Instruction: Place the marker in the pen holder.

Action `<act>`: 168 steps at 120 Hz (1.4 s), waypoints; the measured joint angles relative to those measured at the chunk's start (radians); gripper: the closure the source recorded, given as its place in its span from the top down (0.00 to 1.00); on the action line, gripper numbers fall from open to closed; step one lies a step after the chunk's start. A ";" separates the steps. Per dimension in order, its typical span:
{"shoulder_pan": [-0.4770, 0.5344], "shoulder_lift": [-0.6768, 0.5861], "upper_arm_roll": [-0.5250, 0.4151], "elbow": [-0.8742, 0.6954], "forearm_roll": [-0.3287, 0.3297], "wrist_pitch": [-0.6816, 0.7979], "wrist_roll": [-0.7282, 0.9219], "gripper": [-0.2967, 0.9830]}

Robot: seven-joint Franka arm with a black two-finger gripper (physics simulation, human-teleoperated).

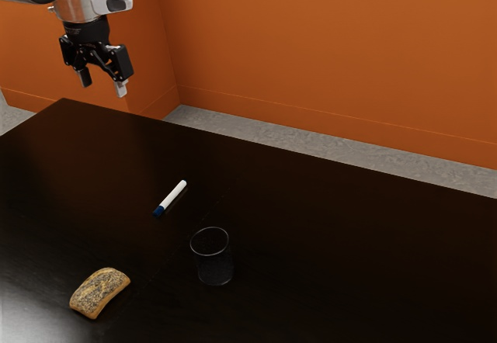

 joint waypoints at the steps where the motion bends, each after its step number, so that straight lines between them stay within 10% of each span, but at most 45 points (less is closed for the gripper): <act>1: 0.000 0.000 0.000 0.000 0.000 0.000 0.000 0.77; 69: 0.010 0.015 -0.027 0.009 -0.026 0.017 -0.019 0.77; 104: 0.009 0.304 0.001 -0.253 -0.030 0.264 -0.044 0.77; 168: 0.080 0.617 -0.003 -0.065 -0.028 0.504 0.056 0.76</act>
